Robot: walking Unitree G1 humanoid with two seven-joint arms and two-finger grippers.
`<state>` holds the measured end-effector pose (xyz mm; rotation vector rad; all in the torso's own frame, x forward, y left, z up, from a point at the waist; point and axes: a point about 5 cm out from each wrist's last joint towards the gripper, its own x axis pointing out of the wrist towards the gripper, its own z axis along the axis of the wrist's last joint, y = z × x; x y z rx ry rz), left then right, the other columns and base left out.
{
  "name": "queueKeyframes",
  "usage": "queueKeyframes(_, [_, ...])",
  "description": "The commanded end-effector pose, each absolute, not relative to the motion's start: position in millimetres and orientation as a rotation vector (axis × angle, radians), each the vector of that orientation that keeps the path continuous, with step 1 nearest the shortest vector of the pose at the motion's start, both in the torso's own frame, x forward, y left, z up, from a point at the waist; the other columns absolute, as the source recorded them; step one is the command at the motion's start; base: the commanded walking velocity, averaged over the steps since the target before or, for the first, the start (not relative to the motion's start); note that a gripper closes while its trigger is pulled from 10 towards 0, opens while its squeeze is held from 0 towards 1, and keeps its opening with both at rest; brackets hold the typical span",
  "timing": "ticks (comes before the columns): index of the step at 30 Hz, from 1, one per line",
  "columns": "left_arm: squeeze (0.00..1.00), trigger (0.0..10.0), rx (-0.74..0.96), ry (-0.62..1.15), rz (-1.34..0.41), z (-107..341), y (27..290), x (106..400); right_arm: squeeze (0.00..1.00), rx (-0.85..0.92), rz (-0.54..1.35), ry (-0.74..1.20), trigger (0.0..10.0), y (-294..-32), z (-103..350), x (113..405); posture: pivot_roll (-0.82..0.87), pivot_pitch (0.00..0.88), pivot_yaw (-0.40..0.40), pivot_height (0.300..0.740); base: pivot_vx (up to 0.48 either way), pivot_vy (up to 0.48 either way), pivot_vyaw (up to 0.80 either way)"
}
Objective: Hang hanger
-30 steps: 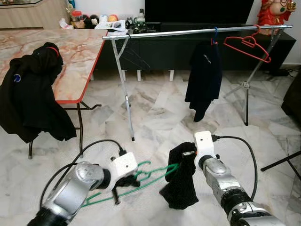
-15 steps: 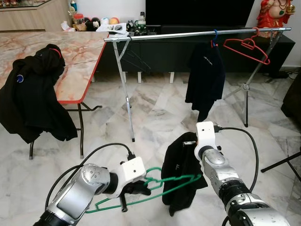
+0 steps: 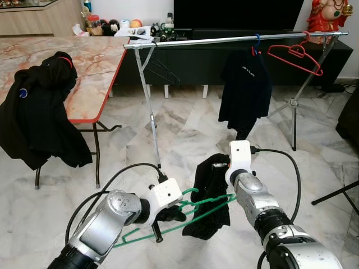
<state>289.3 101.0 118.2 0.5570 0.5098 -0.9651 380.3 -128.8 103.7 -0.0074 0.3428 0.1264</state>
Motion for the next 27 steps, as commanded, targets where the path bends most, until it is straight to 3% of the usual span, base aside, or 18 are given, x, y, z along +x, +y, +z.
queueKeyframes(1, [0.00,10.0,0.585,0.564,-0.849,112,112,297,0.00,0.009,0.148,0.283,10.0,-122,123,389,0.09,0.078,0.014,0.740,0.000,0.000,0.00])
queueKeyframes(10, [0.00,10.0,0.537,0.549,-0.715,110,118,307,0.00,0.011,0.161,0.282,10.0,-121,123,388,0.09,0.084,0.012,0.740,0.000,0.000,0.00])
queueKeyframes(25, [0.00,10.0,0.342,0.440,-0.845,125,94,301,0.00,-0.001,0.140,0.347,10.0,-129,101,378,0.09,0.085,0.011,0.740,0.000,0.000,0.00])
queueKeyframes(27, [0.00,10.0,0.338,0.419,-0.751,129,99,310,0.00,-0.001,0.126,0.350,10.0,-130,99,377,0.09,0.086,0.013,0.740,0.000,0.000,0.00])
